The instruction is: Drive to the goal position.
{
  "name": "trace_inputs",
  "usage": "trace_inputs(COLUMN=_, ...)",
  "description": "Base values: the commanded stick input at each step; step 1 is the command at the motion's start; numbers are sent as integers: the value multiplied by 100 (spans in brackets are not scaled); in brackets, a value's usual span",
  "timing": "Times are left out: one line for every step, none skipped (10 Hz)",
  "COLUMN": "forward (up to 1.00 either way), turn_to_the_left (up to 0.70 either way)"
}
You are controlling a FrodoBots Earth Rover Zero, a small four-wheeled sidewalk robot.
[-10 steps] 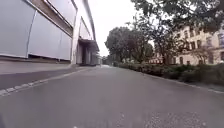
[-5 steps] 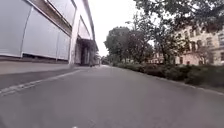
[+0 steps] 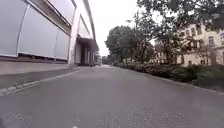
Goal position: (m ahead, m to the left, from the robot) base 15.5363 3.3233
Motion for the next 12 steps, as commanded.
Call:
trace_inputs(forward=85, turn_to_the_left=1)
trace_inputs(forward=85, turn_to_the_left=1)
trace_inputs(forward=85, turn_to_the_left=1)
trace_inputs(forward=85, turn_to_the_left=1)
trace_inputs(forward=85, turn_to_the_left=1)
trace_inputs(forward=85, turn_to_the_left=1)
trace_inputs(forward=85, turn_to_the_left=1)
trace_inputs(forward=85, turn_to_the_left=1)
trace_inputs(forward=85, turn_to_the_left=1)
trace_inputs(forward=85, turn_to_the_left=1)
trace_inputs(forward=85, turn_to_the_left=1)
trace_inputs(forward=85, turn_to_the_left=1)
